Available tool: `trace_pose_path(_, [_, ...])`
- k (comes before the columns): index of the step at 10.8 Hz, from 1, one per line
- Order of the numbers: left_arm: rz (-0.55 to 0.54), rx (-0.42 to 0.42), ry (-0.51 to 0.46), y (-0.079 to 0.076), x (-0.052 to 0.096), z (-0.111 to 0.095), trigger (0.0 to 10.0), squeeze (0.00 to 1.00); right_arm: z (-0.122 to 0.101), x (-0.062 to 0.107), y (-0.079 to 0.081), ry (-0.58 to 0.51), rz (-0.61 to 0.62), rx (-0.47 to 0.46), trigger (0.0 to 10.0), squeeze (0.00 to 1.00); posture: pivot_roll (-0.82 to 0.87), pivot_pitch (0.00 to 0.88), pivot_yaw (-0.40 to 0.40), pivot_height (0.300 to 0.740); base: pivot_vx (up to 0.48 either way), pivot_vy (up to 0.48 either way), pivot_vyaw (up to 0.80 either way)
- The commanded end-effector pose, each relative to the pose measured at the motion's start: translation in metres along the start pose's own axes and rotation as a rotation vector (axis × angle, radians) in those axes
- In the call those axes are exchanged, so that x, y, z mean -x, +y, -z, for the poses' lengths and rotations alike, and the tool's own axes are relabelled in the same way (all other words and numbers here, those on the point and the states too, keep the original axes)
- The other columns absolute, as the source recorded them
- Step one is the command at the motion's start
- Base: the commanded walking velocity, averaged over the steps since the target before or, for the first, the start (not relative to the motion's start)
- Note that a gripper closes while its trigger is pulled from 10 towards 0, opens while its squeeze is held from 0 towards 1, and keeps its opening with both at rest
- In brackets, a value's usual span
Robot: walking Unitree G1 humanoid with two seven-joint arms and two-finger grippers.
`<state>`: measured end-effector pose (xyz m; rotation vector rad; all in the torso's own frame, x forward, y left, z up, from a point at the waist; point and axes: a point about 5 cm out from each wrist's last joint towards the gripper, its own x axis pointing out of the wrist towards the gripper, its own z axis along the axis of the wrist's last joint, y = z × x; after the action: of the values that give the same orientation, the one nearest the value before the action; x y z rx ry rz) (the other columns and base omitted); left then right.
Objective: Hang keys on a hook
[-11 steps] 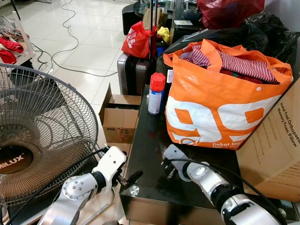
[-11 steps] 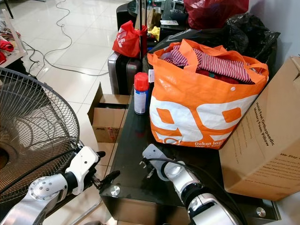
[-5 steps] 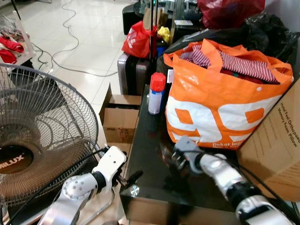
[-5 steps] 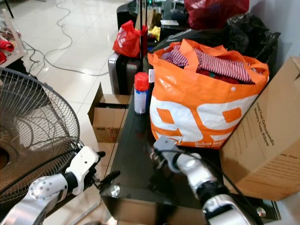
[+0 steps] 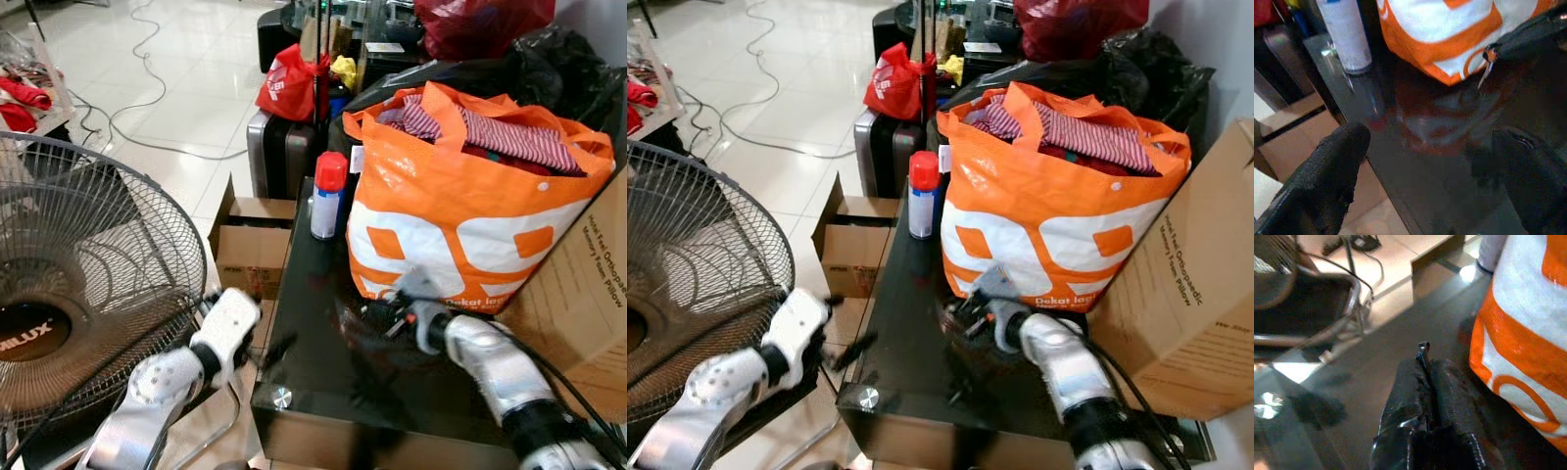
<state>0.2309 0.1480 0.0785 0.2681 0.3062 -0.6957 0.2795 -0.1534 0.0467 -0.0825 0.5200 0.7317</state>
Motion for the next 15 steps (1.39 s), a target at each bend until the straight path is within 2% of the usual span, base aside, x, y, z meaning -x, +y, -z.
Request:
trace_pose_path(1, [-0.013, -0.011, -0.052, 0.004, -0.001, -0.011, 10.0, 0.85, -0.009, 0.008, 0.000, -0.058, -0.027, -0.042, 0.0, 0.00, 0.06, 0.000, -0.028, 0.740, 0.000, 0.000, 0.00])
trace_pose_path(2, [-0.015, 0.010, -0.100, 0.008, -0.004, -0.020, 10.0, 1.00, -0.024, 0.016, 0.005, -0.145, -0.084, -0.101, 0.0, 0.00, 0.06, 0.000, -0.026, 0.740, 0.000, 0.000, 0.00])
trace_pose_path(4, [0.000, 0.012, -0.180, 0.012, -0.007, -0.035, 10.0, 1.00, -0.051, 0.030, 0.011, -0.276, -0.145, -0.189, 0.0, 0.00, 0.06, 0.000, -0.020, 0.740, 0.000, 0.000, 0.00])
trace_pose_path(6, [0.007, 0.032, -0.223, 0.012, -0.004, -0.042, 10.0, 1.00, -0.073, 0.046, 0.013, -0.407, -0.148, -0.336, 0.0, 0.00, 0.06, 0.000, -0.018, 0.740, 0.000, 0.000, 0.00])
trace_pose_path(8, [-0.001, 0.059, -0.237, 0.011, 0.003, -0.041, 10.0, 1.00, -0.092, 0.061, 0.017, -0.523, -0.113, -0.431, 0.0, 0.00, 0.06, 0.000, -0.021, 0.740, 0.000, 0.000, 0.00])
trace_pose_path(11, [-0.010, 0.066, -0.229, 0.006, 0.009, -0.038, 10.0, 1.00, -0.109, 0.077, 0.019, -0.607, -0.007, -0.458, 0.0, 0.00, 0.05, 0.000, -0.021, 0.740, 0.000, 0.000, 0.00])
trace_pose_path(12, [-0.056, 0.063, -0.215, 0.005, 0.010, -0.038, 10.0, 1.00, -0.109, 0.083, 0.021, -0.601, 0.055, -0.400, 0.0, 0.00, 0.05, 0.000, -0.025, 0.740, 0.000, 0.000, 0.00])
trace_pose_path(13, [-0.147, 0.023, -0.198, 0.007, 0.009, -0.038, 10.0, 1.00, -0.105, 0.090, 0.023, -0.581, 0.168, -0.325, 0.0, 0.00, 0.04, 0.000, -0.032, 0.740, 0.000, 0.000, 0.00])
trace_pose_path(14, [-0.218, 0.026, -0.225, 0.006, 0.010, -0.042, 10.0, 0.93, -0.095, 0.092, 0.025, -0.565, 0.273, -0.280, 0.0, 0.00, 0.04, 0.000, -0.039, 0.740, 0.000, 0.000, 0.00])
trace_pose_path(15, [-0.258, 0.052, -0.238, 0.004, 0.010, -0.044, 10.0, 0.55, -0.085, 0.093, 0.023, -0.551, 0.386, -0.270, 0.0, 0.00, 0.04, 0.000, -0.042, 0.740, 0.000, 0.000, 0.00])
